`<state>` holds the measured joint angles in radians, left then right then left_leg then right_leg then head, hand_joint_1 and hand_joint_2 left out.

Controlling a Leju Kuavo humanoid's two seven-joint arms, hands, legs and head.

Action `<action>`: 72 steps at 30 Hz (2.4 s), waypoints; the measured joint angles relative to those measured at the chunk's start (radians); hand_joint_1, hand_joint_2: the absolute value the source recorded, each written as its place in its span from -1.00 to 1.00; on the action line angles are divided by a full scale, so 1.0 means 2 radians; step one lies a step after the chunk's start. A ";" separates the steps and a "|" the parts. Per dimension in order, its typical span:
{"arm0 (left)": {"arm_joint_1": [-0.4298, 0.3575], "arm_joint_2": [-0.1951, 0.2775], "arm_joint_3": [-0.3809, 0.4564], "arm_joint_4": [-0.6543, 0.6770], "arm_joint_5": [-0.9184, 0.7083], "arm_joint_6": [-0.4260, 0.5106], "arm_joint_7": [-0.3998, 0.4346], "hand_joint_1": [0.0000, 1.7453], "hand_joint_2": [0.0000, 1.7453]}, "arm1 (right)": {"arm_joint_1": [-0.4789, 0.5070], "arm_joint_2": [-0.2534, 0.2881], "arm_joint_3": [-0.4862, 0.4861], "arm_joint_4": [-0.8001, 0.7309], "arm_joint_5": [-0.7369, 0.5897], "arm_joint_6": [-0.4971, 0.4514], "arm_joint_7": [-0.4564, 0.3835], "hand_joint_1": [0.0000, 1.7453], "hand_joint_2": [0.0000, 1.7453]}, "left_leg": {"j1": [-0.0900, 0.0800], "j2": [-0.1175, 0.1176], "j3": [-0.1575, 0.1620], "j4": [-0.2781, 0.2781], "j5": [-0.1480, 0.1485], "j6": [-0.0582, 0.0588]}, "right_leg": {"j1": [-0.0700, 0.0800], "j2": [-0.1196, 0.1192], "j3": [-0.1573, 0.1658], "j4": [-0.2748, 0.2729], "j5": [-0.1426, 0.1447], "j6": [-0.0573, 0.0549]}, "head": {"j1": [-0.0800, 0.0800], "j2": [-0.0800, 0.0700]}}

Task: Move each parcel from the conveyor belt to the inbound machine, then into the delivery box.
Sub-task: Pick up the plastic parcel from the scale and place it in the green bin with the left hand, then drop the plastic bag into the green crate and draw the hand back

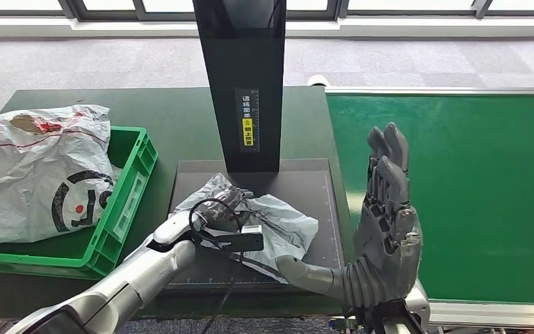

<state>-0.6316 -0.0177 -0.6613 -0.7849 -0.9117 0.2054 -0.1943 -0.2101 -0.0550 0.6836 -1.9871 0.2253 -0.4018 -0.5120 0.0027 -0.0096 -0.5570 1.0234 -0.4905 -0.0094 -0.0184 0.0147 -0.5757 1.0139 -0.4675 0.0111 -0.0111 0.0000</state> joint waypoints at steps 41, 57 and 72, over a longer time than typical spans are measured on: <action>0.017 0.150 0.383 -0.241 -0.329 0.067 0.235 1.00 1.00 | 0.000 -0.002 0.000 0.008 -0.022 0.059 -0.004 -1.00 1.00 | 0.001 0.002 -0.002 -0.001 0.001 -0.001 | 0.000 0.002 -0.003 0.002 0.000 -0.001 | 0.000 0.000; 0.035 0.221 0.395 -0.183 -0.330 0.049 0.274 1.00 1.00 | -0.010 -0.002 0.001 0.022 -0.028 0.054 -0.004 -1.00 1.00 | 0.000 0.001 -0.003 0.000 0.001 -0.001 | 0.000 0.001 -0.004 0.002 0.000 -0.001 | 0.000 0.000; 0.057 0.205 0.430 -0.119 -0.330 0.046 0.246 -1.00 -1.00 | -0.051 -0.020 0.041 0.054 -0.071 -0.001 -0.007 -1.00 1.00 | 0.001 0.001 -0.003 0.000 0.001 -0.002 | 0.001 0.001 -0.004 0.002 0.000 -0.002 | 0.000 0.000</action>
<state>-0.5174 0.3915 0.1988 -1.0224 -1.5717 0.2974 0.2972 -0.3113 -0.0947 0.7666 -1.8792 0.0838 -0.4045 -0.5259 0.0038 -0.0073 -0.5625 1.0235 -0.4882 -0.0129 -0.0173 0.0168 -0.5839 1.0173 -0.4667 0.0077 -0.0114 0.0000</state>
